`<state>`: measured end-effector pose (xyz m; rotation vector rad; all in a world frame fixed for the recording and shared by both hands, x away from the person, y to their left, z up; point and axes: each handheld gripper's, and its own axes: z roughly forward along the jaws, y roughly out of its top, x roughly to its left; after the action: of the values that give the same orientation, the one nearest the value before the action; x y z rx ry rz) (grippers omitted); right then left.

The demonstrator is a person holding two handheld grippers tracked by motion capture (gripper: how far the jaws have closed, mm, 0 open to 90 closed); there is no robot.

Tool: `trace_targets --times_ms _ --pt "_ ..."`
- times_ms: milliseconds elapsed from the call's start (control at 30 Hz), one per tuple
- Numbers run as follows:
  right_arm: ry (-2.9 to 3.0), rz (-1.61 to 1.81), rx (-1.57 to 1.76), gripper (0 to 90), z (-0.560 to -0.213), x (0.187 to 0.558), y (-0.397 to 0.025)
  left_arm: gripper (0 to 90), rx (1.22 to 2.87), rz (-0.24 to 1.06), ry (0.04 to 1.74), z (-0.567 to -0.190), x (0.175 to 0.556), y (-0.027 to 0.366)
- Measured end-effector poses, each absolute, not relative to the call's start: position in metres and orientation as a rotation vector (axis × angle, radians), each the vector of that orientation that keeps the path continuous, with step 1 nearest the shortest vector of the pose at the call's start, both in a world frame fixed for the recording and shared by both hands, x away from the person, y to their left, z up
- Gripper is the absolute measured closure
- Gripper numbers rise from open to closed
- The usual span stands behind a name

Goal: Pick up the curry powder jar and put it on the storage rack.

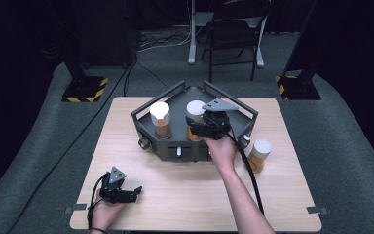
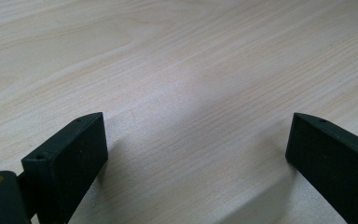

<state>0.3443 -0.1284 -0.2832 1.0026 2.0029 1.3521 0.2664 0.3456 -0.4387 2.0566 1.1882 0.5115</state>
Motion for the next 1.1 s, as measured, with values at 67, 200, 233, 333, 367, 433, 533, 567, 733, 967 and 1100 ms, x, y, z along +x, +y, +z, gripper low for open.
trace_targets --times_ms 67,200,233,333,367,433,533,567,733,967,1100 --pt "1.996 1.35 1.011 33.8 -0.284 0.347 -0.128 5.4 2.058 0.511 1.188 -0.439 0.267 0.346" --pt "1.982 1.323 1.025 33.8 -0.285 0.35 -0.124 5.4 2.058 0.512 1.188 -0.439 0.267 0.346" --pt "1.981 1.314 1.028 33.8 -0.286 0.351 -0.123 5.4 2.058 0.512 1.188 -0.439 0.267 0.346" --pt "1.988 1.302 1.042 33.8 -0.287 0.355 -0.122 5.4 2.058 0.511 1.188 -0.439 0.267 0.346" --pt "1.993 1.298 1.046 33.8 -0.288 0.356 -0.121 5.4 2.058 0.511 1.188 -0.439 0.267 0.346" --pt "1.998 1.293 1.048 33.8 -0.288 0.357 -0.121 5.4 2.058 0.511 1.188 -0.439 0.267 0.346" --pt "2.008 1.286 1.054 33.7 -0.289 0.36 -0.12 5.4 2.058 0.511 1.188 -0.439 0.267 0.346" --pt "2.013 1.284 1.057 33.7 -0.289 0.361 -0.12 5.4 2.058 0.511 1.188 -0.439 0.267 0.346" --pt "2.015 1.293 1.062 33.7 -0.291 0.362 -0.12 5.4 2.058 0.511 1.188 -0.439 0.267 0.346" --pt "2.025 1.279 1.044 33.3 -0.29 0.361 -0.12 5.4 2.058 0.511 1.188 -0.439 0.267 0.346" --pt "2.026 1.282 1.053 28.6 -0.289 0.362 -0.122 5.4 2.058 0.511 1.188 -0.439 0.267 0.346"
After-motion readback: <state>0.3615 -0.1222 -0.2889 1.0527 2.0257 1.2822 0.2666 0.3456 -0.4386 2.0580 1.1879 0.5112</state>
